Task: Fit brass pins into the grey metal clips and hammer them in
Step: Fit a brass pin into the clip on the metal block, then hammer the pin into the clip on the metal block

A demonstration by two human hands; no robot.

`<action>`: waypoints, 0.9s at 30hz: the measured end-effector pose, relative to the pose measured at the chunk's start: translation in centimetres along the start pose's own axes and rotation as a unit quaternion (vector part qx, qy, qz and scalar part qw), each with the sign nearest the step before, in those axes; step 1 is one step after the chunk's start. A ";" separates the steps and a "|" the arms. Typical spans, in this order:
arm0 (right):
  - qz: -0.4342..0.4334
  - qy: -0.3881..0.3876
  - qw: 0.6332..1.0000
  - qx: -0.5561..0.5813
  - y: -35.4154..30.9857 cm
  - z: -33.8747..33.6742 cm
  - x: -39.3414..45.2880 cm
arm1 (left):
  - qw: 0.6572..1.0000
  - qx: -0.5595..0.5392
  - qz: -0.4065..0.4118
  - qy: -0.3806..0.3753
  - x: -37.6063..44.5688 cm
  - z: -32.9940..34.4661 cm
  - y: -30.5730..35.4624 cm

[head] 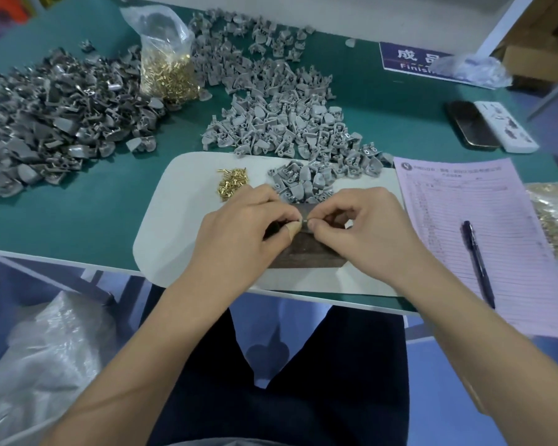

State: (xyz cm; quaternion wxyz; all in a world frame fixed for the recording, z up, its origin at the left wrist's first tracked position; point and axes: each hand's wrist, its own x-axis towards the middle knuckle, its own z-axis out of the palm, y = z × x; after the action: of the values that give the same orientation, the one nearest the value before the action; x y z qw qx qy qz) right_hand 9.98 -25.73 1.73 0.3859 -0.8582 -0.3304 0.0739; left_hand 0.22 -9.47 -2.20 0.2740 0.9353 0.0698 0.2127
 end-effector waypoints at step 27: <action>0.106 0.100 0.961 -0.234 3.6 -3.3 -1.9 | 0.998 0.057 0.017 0.000 0.7 -0.8 0.4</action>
State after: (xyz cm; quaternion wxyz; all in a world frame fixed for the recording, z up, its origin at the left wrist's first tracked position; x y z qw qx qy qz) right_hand 11.60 -30.68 1.22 0.1956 -0.9575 -0.2055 -0.0516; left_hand 0.51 -9.23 -1.15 0.2160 0.9505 0.0658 0.2134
